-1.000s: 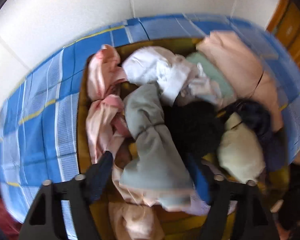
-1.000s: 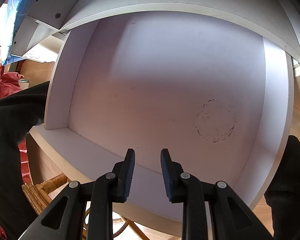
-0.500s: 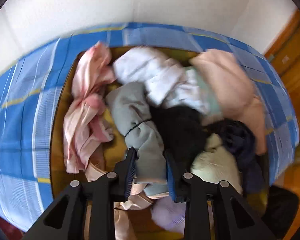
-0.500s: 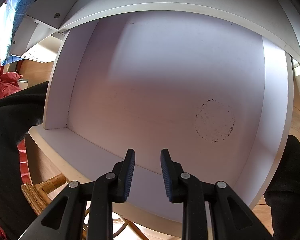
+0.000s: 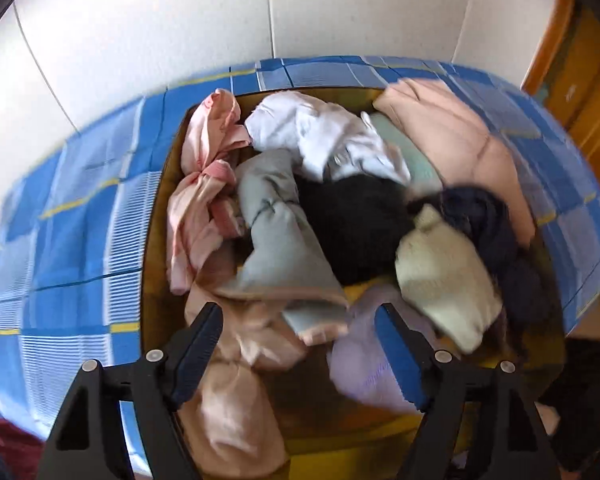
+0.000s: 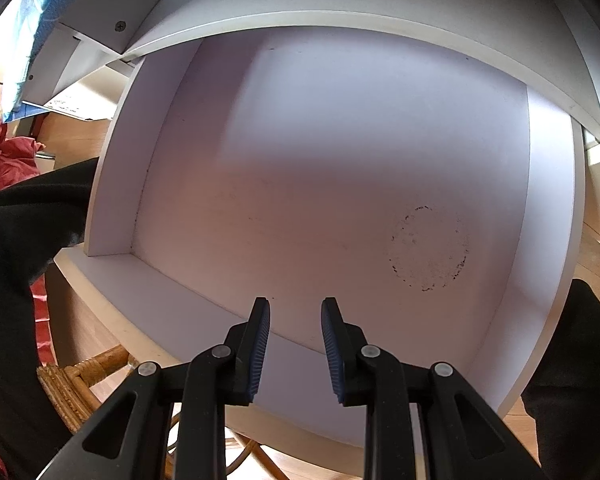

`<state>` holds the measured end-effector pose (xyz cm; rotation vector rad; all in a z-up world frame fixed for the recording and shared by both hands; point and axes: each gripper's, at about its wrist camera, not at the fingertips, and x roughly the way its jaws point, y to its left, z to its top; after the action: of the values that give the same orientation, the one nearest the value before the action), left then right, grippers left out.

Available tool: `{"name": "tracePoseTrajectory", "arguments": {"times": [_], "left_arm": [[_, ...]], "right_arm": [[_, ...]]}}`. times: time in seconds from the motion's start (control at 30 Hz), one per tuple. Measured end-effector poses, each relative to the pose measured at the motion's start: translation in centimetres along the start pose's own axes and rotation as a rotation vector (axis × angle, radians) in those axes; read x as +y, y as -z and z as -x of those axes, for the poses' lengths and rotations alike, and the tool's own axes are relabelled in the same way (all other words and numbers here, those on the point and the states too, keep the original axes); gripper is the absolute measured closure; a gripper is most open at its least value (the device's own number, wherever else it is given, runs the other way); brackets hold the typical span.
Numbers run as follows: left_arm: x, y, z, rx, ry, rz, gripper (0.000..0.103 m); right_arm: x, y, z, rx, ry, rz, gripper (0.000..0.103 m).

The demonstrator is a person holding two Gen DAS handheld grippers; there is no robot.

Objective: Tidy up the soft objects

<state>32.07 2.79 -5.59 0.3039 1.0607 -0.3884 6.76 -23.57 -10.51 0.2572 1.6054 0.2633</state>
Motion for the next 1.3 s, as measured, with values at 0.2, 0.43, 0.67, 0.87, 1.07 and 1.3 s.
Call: {"name": "tracePoseTrajectory", "arguments": {"times": [0.2,0.43,0.67,0.87,1.07,1.3], "left_arm": [[-0.9,3.2,1.8,-0.055,-0.041,0.056,0.023],[-2.1,6.9,5.2,-0.147,-0.099,0.110,0.014],[-4.1,10.5,8.2,-0.237,-0.150,0.109,0.002],[-4.8,14.5,9.6,-0.260,-0.126,0.205,0.000],[-5.3,17.9,9.5,-0.228,-0.159,0.269,0.000],[-5.9,21.1,10.4,-0.236,-0.176,0.290,0.000]], "right_arm": [[0.2,-0.1,-0.2,-0.006,0.025,0.013,0.077],[0.7,0.1,-0.7,0.004,0.065,0.040,0.077],[2.2,0.7,-0.1,-0.022,0.103,0.093,0.074],[4.5,2.0,3.4,-0.166,0.125,0.141,0.061],[7.3,3.7,7.8,-0.349,0.115,0.160,0.059],[9.5,6.9,12.3,-0.552,0.194,0.167,0.047]]}}
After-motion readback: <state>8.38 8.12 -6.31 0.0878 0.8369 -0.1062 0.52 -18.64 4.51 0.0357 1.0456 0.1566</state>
